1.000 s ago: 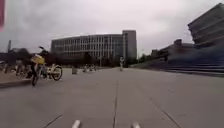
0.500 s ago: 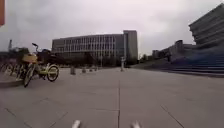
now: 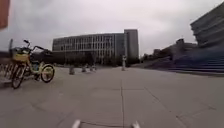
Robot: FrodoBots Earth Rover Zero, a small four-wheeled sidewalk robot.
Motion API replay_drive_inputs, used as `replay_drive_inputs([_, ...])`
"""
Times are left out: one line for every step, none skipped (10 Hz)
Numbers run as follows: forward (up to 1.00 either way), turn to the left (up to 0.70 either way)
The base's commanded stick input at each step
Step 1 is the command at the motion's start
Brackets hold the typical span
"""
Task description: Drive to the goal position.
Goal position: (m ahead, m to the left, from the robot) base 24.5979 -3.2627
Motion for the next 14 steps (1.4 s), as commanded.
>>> replay_drive_inputs([0.85, 0.0])
replay_drive_inputs([0.85, 0.0])
replay_drive_inputs([0.85, 0.0])
replay_drive_inputs([0.85, 0.0])
replay_drive_inputs([0.85, 0.0])
replay_drive_inputs([0.85, -0.05])
replay_drive_inputs([0.85, -0.16])
replay_drive_inputs([0.85, -0.29])
replay_drive_inputs([0.85, 0.0])
replay_drive_inputs([0.85, 0.0])
replay_drive_inputs([0.85, 0.0])
replay_drive_inputs([0.85, 0.0])
replay_drive_inputs([0.85, 0.0])
replay_drive_inputs([0.85, 0.0])
